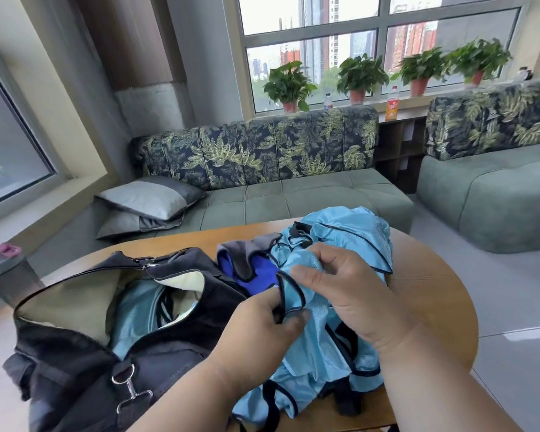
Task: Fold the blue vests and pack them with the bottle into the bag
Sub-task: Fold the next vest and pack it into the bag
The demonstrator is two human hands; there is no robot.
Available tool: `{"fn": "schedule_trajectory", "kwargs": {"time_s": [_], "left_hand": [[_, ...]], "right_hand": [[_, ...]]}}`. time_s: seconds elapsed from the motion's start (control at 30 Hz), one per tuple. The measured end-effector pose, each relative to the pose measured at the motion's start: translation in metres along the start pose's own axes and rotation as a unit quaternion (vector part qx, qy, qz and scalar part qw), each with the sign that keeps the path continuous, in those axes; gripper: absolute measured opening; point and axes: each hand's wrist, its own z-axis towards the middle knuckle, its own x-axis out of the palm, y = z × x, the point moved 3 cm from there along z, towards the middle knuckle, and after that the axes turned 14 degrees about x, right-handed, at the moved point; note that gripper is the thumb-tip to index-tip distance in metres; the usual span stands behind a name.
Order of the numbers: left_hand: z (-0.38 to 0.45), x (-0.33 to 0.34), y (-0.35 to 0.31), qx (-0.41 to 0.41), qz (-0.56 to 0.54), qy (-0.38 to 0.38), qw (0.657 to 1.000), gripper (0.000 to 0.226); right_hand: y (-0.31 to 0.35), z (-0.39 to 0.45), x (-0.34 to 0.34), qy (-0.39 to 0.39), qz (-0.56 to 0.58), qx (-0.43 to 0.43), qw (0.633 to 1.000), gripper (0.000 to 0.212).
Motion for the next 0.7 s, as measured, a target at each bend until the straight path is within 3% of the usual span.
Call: {"fn": "schedule_trajectory", "kwargs": {"time_s": [0.07,0.23,0.33,0.43,0.7], "left_hand": [[-0.001,0.001,0.004,-0.006,-0.020,0.019,1.000,0.022],[0.005,-0.013,0.030,-0.021,0.102,0.066,0.992,0.037],[0.007,-0.021,0.043,-0.011,0.301,0.141,0.943,0.054],[0.008,-0.033,0.043,0.014,0.389,0.134,0.911,0.058],[0.012,-0.109,0.021,0.069,0.317,0.033,0.945,0.042]], "right_hand": [[0.004,-0.003,-0.002,0.017,0.108,0.003,0.994,0.027],[0.012,-0.005,-0.009,0.014,0.215,-0.036,0.976,0.026],[0.014,-0.005,-0.017,-0.001,0.238,-0.061,0.969,0.039],[0.017,-0.006,-0.025,-0.039,0.258,-0.084,0.962,0.032],[0.024,-0.010,-0.032,-0.165,0.241,-0.110,0.950,0.032]]}}
